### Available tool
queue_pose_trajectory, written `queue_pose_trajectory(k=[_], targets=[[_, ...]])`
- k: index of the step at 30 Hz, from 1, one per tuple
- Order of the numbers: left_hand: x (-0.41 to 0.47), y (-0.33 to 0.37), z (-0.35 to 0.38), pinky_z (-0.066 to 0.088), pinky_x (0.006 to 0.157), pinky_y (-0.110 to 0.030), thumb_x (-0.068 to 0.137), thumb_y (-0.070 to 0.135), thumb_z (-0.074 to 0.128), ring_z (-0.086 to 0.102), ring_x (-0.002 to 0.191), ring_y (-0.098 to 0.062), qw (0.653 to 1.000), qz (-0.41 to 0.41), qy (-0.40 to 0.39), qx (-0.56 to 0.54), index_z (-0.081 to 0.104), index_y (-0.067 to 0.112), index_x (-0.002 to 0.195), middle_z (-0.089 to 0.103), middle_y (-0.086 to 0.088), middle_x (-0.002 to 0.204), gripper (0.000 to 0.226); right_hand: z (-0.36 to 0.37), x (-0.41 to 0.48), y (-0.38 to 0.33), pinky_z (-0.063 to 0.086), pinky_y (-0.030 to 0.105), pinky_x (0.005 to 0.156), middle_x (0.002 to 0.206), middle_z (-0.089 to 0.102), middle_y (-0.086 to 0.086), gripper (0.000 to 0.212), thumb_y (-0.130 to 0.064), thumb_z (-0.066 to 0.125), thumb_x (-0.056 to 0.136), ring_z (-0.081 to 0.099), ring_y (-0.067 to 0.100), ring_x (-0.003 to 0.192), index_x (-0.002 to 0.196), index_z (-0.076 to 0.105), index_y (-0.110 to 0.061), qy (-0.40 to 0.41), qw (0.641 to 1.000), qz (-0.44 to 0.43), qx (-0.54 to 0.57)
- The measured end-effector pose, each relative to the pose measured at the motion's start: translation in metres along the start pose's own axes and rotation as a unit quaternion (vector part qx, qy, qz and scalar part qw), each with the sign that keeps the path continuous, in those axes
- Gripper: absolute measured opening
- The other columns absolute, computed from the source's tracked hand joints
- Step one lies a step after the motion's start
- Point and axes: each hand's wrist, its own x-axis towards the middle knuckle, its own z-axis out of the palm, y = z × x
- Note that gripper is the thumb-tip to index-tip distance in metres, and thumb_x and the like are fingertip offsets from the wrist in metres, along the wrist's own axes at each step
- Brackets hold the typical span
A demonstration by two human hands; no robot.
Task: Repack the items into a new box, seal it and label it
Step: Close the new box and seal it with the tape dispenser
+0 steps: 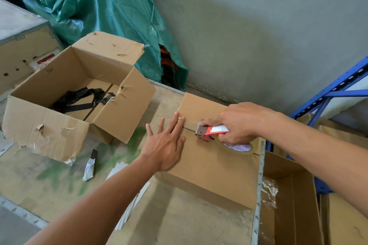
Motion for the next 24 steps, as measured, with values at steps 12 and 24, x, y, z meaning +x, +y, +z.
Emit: queue_pose_trajectory(k=[12, 24], targets=[[-0.003, 0.005, -0.004, 0.008, 0.115, -0.076, 0.103, 0.057, 0.007, 0.011, 0.155, -0.037, 0.999, -0.011, -0.026, 0.021, -0.017, 0.043, 0.157, -0.026, 0.020, 0.163, 0.061, 0.025, -0.025, 0.014, 0.039, 0.034, 0.058, 0.074, 0.056, -0.006, 0.065, -0.037, 0.052, 0.091, 0.047, 0.012, 0.064, 0.151, 0.032, -0.055, 0.012, 0.999, 0.021, 0.037], [-0.005, 0.001, 0.003, 0.053, 0.094, -0.041, 0.107, 0.050, 0.017, 0.057, 0.128, -0.035, 0.997, 0.019, 0.019, -0.070, -0.004, 0.035, 0.162, -0.019, 0.017, 0.167, 0.061, 0.059, -0.023, 0.017, 0.041, 0.035, 0.062, 0.083, 0.057, -0.007, 0.068, -0.042, 0.051, 0.088, 0.051, 0.015, 0.077, 0.150, 0.030, -0.059, 0.069, 0.995, 0.026, 0.067]])
